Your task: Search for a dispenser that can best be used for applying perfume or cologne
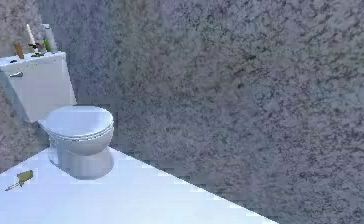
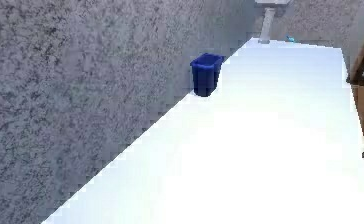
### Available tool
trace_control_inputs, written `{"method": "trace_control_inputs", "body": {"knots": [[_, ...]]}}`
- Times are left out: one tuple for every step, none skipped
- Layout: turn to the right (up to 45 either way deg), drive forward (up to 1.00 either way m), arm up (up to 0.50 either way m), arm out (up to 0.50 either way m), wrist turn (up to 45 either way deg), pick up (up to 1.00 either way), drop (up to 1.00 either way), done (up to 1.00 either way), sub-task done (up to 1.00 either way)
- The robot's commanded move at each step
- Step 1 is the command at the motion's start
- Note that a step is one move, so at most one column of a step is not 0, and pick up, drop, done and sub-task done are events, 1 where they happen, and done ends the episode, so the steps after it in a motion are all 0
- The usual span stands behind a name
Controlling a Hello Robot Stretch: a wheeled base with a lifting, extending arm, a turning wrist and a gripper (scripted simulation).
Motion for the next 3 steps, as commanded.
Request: {"method": "trace_control_inputs", "body": {"knots": [[-45.0,0.0,0.0,0.0,0.0,0.0,0.0,0.0,0.0],[-45.0,0.0,0.0,0.0,0.0,0.0,0.0,0.0,0.0],[-45.0,0.0,0.0,0.0,0.0,0.0,0.0,0.0,0.0]]}}
